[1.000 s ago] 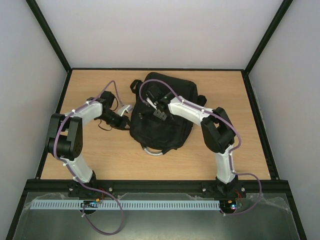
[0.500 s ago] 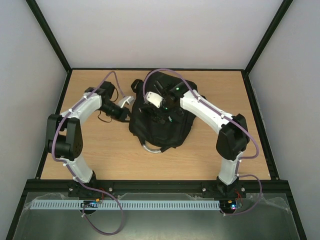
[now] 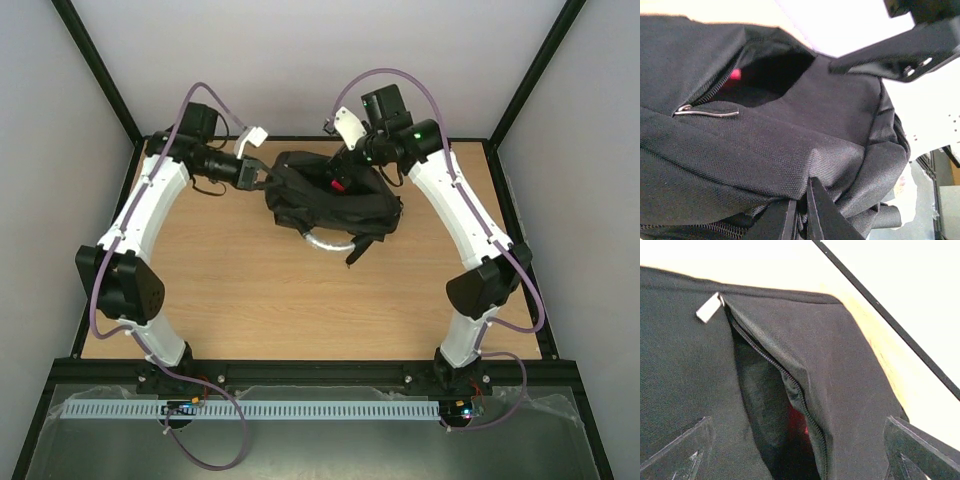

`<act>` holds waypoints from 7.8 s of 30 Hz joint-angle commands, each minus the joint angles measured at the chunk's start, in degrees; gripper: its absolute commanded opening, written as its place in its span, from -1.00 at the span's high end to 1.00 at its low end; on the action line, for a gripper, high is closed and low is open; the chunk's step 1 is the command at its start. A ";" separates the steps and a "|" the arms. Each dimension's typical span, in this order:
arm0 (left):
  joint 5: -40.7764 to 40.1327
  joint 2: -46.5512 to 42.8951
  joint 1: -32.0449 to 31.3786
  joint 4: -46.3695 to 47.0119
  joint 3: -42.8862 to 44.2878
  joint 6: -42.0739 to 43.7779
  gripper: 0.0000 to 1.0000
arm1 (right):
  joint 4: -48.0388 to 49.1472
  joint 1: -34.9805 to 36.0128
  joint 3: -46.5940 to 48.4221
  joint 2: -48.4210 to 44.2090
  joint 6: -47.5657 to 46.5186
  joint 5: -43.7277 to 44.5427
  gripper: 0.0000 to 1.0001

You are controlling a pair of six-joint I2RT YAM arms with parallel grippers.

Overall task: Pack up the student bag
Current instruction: Adjust the student bag at the center of the board, then zip the student bag at the center of the board.

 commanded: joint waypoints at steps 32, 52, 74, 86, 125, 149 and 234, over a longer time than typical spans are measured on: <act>-10.76 4.38 1.56 8.64 -29.08 0.96 -0.09 | 12.91 3.30 -37.11 12.59 3.33 21.51 0.40; -7.14 10.96 -8.76 14.67 -32.21 2.33 0.48 | -2.15 4.66 -16.33 13.42 -0.27 -6.16 0.41; -5.30 4.86 -7.46 14.85 -35.03 0.80 0.28 | 3.60 3.18 -32.42 5.19 1.99 0.80 0.44; -6.06 7.48 -9.50 15.76 -33.75 -1.33 0.04 | 8.90 2.38 -45.89 3.35 3.94 4.94 0.36; 0.88 15.14 -20.02 38.30 -28.88 -26.88 0.95 | 12.06 -1.18 -54.76 -13.37 14.52 -13.96 0.36; 3.53 15.29 -19.71 36.90 -28.53 -24.90 0.95 | 24.64 5.04 -60.34 -14.74 11.10 -0.93 0.41; -24.80 5.04 -4.76 22.00 -39.37 -5.37 0.95 | 4.29 -18.98 -56.28 -8.07 -6.79 -8.56 0.98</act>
